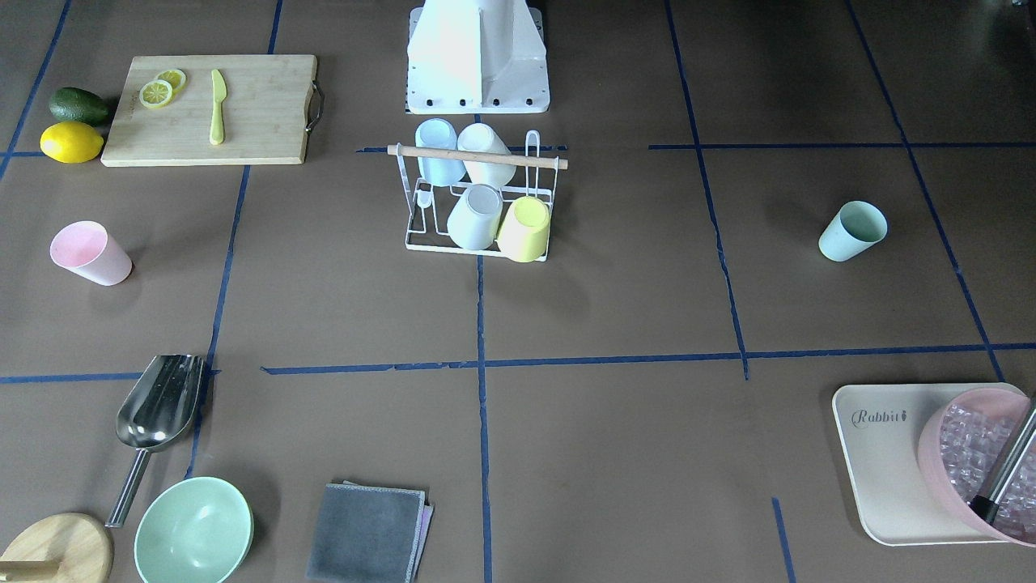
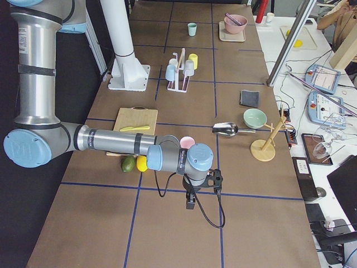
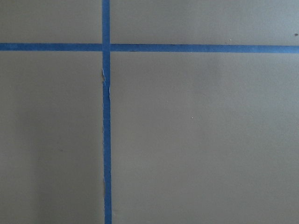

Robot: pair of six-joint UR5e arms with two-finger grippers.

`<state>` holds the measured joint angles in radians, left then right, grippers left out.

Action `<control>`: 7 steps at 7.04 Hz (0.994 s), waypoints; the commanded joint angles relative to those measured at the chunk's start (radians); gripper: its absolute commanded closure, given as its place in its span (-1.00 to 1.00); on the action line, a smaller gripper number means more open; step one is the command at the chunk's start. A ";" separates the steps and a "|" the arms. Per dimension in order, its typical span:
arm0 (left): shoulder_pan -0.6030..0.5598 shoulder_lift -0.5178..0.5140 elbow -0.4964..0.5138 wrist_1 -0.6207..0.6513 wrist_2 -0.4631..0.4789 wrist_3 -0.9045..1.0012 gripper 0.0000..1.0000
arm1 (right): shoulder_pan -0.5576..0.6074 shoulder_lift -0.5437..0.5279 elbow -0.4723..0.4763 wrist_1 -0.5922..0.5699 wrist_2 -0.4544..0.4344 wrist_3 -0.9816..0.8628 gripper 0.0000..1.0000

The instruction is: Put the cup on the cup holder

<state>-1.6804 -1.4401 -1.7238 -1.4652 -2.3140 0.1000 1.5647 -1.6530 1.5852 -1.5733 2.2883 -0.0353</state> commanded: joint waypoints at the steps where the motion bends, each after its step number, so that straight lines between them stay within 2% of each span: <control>1: 0.001 -0.002 0.001 0.000 -0.005 -0.008 -1.00 | 0.000 0.004 -0.001 0.004 0.000 0.000 -1.00; 5: 0.001 0.003 -0.017 0.000 -0.010 -0.006 -1.00 | 0.000 0.009 -0.060 0.007 0.026 0.002 -1.00; 7: 0.001 0.000 -0.028 -0.001 -0.011 0.003 -1.00 | 0.000 0.021 -0.028 0.009 0.025 0.002 -1.00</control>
<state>-1.6796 -1.4393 -1.7427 -1.4653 -2.3243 0.0979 1.5647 -1.6398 1.5397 -1.5654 2.3135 -0.0331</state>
